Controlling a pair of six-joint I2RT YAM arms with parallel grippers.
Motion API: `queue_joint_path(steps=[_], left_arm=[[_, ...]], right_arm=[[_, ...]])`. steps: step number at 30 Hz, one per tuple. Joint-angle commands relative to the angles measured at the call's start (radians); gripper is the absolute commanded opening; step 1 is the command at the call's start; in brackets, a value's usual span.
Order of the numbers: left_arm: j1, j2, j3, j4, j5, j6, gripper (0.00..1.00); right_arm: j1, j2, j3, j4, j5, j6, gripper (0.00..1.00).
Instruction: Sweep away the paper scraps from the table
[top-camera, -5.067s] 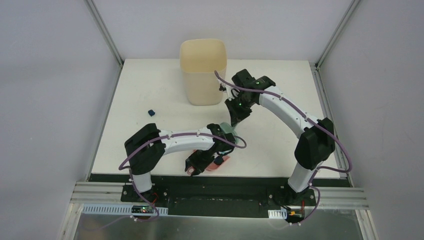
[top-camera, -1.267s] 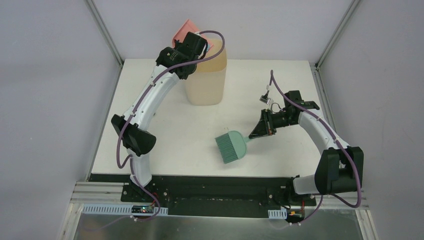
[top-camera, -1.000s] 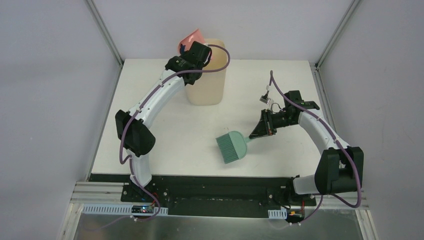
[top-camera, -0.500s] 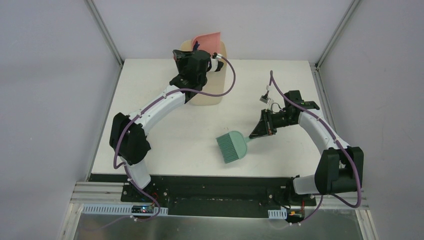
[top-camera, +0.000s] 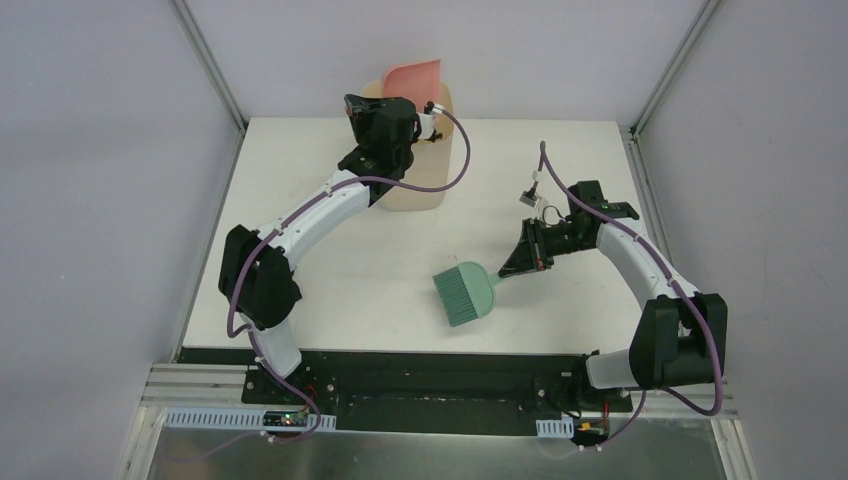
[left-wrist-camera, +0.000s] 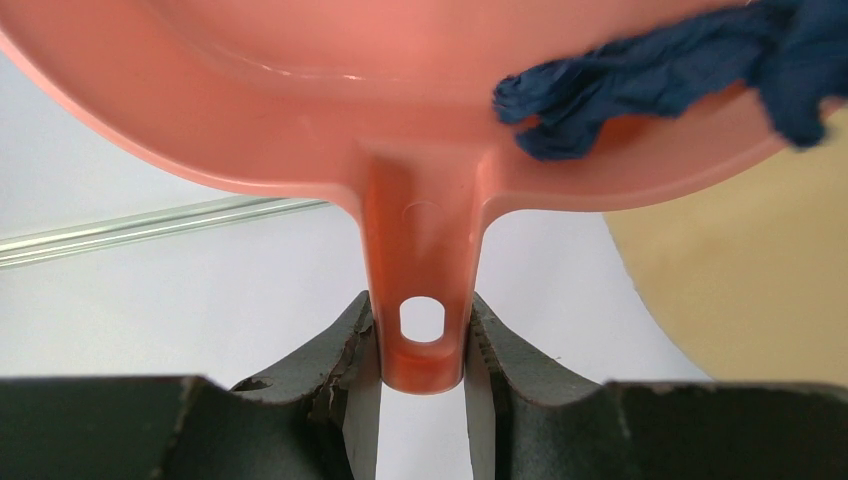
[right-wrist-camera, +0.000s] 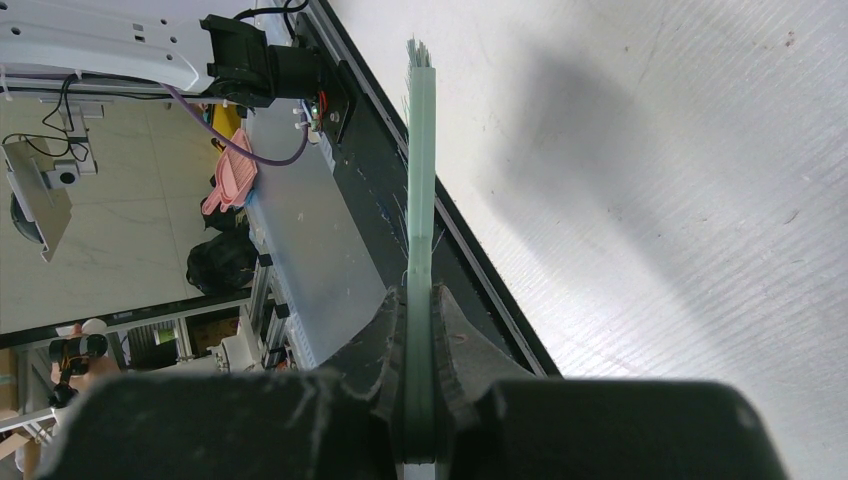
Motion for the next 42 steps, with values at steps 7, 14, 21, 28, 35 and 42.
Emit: queue_joint_path(steps=[7,14,21,28,35,42], left_arm=[[-0.001,-0.032,0.056,0.010,-0.002,0.002,0.09],[0.000,-0.037,0.050,-0.012,-0.006,-0.018,0.09],[0.008,-0.129,0.097,-0.147,0.044,-0.309,0.10],[0.034,-0.225,0.208,-0.563,0.241,-0.798,0.11],[0.034,-0.354,0.127,-0.851,0.479,-1.191,0.12],[0.034,-0.570,-0.126,-0.947,0.685,-1.433,0.13]], right_arm=[[-0.007,-0.014,0.009,0.035,-0.017,-0.003,0.00],[-0.011,-0.025,0.004,0.038,-0.016,-0.002,0.00],[-0.016,-0.034,0.000,0.042,-0.008,-0.001,0.00],[-0.016,-0.063,-0.016,0.072,0.013,0.011,0.00],[-0.017,-0.074,-0.024,0.086,0.031,0.015,0.00],[-0.018,-0.074,-0.027,0.100,0.047,0.024,0.00]])
